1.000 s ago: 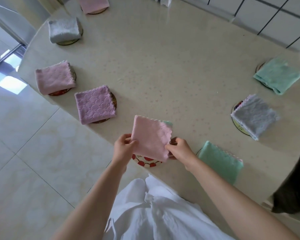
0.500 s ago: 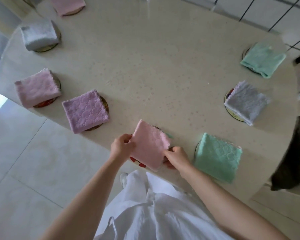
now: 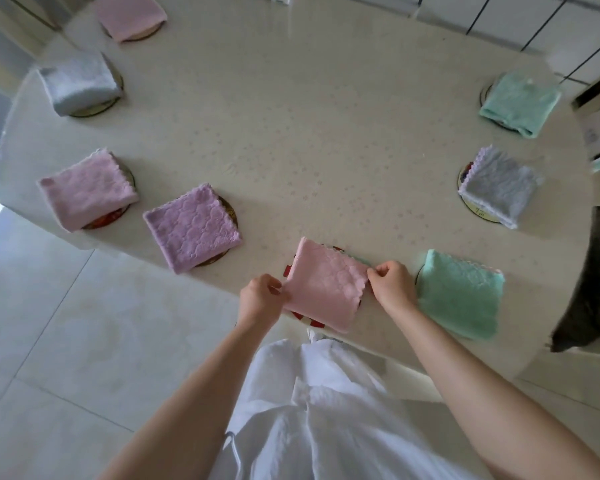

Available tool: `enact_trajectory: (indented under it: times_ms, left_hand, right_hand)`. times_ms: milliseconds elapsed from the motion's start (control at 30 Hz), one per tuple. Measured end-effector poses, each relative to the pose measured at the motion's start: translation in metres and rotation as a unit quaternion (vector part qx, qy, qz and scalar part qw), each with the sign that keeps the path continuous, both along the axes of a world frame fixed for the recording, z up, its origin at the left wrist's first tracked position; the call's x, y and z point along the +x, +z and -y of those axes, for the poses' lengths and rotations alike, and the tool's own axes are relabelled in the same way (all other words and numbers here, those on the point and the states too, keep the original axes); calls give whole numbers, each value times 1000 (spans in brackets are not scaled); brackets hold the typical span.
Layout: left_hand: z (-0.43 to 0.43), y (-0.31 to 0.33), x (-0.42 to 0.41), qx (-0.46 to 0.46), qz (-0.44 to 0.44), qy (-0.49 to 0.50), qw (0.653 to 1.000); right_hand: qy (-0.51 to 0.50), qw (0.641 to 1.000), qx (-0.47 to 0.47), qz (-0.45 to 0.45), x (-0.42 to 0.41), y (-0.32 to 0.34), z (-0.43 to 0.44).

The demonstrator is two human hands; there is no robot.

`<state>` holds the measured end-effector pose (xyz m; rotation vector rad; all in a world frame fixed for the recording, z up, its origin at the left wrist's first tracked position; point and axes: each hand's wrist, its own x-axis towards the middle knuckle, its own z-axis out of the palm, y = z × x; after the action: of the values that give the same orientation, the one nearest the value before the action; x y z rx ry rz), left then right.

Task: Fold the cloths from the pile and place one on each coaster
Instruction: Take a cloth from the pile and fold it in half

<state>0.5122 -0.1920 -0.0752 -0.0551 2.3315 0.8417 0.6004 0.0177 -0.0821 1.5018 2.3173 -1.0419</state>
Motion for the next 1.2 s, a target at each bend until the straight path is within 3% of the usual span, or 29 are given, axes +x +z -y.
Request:
enact_trajectory:
  times_ms: [133,267,633,1000,1200]
  left_hand:
    - [25,-2,-8,3,-14,-5,1000]
    - [60,0,-21,24,-34,29,999]
    - [145,5,-81,75,-43,242,966]
    - [137,6,-131,153,161,329,918]
    - [132,12,-150,164,171,355,904]
  right_hand:
    - [67,989,108,-82,-8,13,25]
    - [130,977,123,-114,-30,21,61]
    - [211,970,21,-118,-115,24,143]
    - [199,974,-97,-46,-210,25,153]
    - [188,974,-126,19,-244,21,150]
